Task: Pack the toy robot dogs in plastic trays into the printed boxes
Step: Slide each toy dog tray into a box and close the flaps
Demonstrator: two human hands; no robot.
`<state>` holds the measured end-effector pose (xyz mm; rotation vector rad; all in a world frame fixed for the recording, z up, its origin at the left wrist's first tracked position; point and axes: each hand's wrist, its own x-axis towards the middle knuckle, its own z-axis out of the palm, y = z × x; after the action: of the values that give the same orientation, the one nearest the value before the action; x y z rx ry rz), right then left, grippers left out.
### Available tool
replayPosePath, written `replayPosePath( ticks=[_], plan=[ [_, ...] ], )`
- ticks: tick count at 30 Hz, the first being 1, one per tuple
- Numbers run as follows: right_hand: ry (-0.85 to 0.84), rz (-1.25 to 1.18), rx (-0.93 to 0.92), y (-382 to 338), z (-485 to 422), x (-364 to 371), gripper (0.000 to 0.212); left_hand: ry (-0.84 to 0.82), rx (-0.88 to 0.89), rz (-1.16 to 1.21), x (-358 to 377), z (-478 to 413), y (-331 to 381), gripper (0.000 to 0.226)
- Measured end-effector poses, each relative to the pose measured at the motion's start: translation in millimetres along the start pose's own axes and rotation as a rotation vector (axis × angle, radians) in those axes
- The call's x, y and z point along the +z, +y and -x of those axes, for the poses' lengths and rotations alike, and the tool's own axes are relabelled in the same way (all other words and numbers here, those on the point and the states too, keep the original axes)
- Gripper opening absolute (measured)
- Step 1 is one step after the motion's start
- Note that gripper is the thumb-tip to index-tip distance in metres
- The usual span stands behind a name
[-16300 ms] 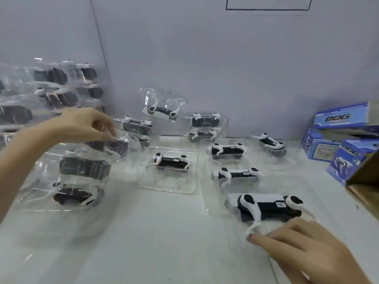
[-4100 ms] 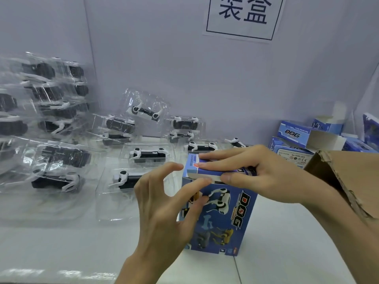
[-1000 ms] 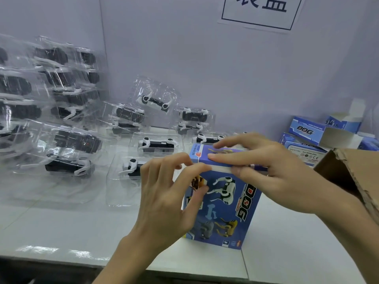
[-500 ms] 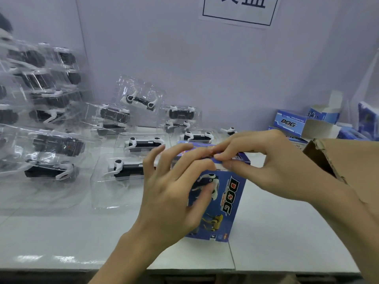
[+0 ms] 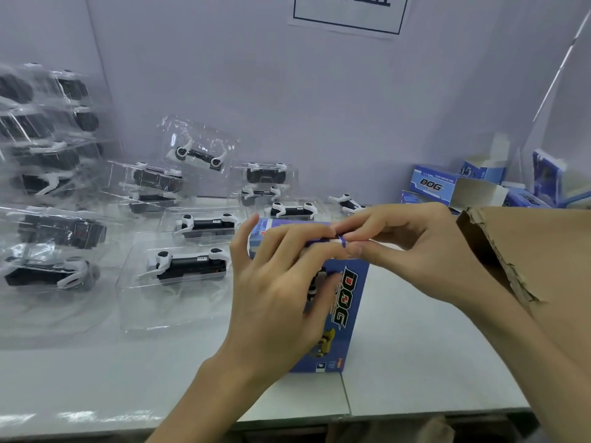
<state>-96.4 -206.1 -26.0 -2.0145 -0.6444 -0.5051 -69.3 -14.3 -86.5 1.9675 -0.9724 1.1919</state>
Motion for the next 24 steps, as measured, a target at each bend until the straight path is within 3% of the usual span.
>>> replayPosePath(
  ticks=[6, 12, 16, 24],
  plan=[
    [0.005, 0.008, -0.014, -0.3, 4.4, 2.9, 0.017, 0.033, 0.031, 0.025, -0.5, 4.1, -3.7, 0.018],
    [-0.1, 0.105, -0.003, 5.6, 10.0, -9.1, 0.017, 0.061, 0.06, 0.039, -2.8, 1.9, -8.6, 0.013],
    [-0.026, 0.009, 0.036, 8.9, 20.3, -1.4, 0.028, 0.074, 0.006, 0.119, -11.9, 3.0, -25.8, 0.039],
    [0.152, -0.055, -0.019, 15.8, 26.3, 20.5, 0.033, 0.034, -0.043, 0.313, -31.6, 1.0, -44.9, 0.014]
  ],
)
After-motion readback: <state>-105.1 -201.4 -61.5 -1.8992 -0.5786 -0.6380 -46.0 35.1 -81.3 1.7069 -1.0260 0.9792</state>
